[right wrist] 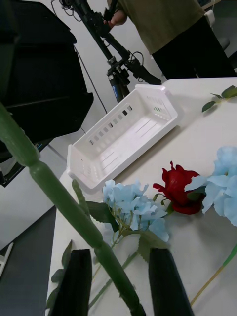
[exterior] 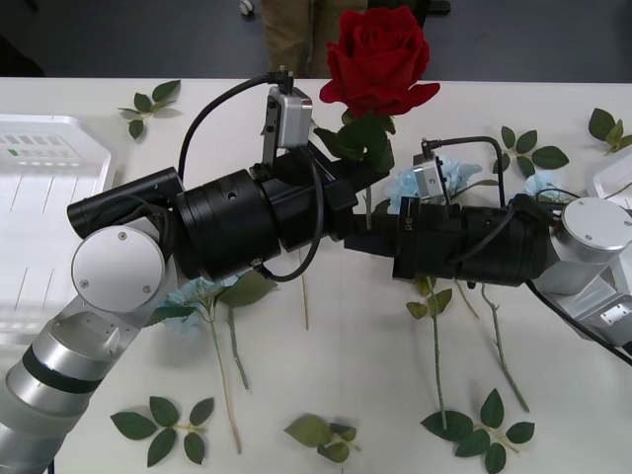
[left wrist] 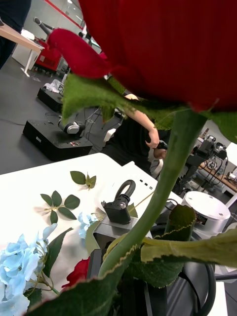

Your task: Place the red flowers into the right box and the blue flowers into the left box. If a person shows an open palm, hand one flower to the person first, then continue sorting.

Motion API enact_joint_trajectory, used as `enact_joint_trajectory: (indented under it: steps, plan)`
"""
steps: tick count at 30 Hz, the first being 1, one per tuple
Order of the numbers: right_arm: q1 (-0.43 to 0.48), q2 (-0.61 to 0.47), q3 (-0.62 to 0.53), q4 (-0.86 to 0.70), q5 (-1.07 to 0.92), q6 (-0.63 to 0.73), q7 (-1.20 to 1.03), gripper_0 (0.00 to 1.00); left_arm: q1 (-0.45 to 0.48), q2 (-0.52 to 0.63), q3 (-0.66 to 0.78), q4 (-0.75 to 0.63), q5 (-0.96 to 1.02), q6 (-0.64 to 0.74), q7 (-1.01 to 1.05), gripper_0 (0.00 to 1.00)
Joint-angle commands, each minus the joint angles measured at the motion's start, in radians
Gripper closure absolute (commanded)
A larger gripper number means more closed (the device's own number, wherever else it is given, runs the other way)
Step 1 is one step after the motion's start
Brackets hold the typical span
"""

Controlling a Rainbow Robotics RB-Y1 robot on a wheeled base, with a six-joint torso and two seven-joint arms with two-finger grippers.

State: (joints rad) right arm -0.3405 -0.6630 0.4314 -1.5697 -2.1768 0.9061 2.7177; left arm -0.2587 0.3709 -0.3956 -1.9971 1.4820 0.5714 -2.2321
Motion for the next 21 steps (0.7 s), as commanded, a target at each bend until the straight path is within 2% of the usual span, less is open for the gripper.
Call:
enact_joint_trajectory:
  steps: [1,8,9,10,12,21]
  plan:
    - [-0.029,0.026,0.001,-0.007,-0.021,-0.012,-0.012,1.0,-0.028,0.031,-0.008,-0.019,0.011,-0.004,-0.064,1.0]
    - [-0.026,0.025,0.001,-0.006,-0.04,-0.032,-0.012,1.0,-0.027,0.031,-0.008,-0.019,0.012,-0.004,-0.064,1.0]
    - [-0.026,0.023,0.001,-0.006,-0.04,-0.035,-0.012,1.0,-0.027,0.031,-0.008,-0.019,0.011,-0.004,-0.064,0.88]
    - [-0.025,0.023,0.001,-0.006,-0.038,-0.041,-0.012,1.0,-0.027,0.031,-0.008,-0.019,0.011,-0.004,-0.064,0.44]
    - [-0.023,0.022,0.001,-0.006,-0.04,-0.046,-0.012,1.0,-0.028,0.031,-0.008,-0.02,0.011,-0.004,-0.064,0.0]
    - [-0.017,-0.032,-0.002,-0.006,-0.112,-0.058,-0.012,1.0,-0.027,0.029,-0.008,-0.019,0.014,-0.004,-0.064,0.0]
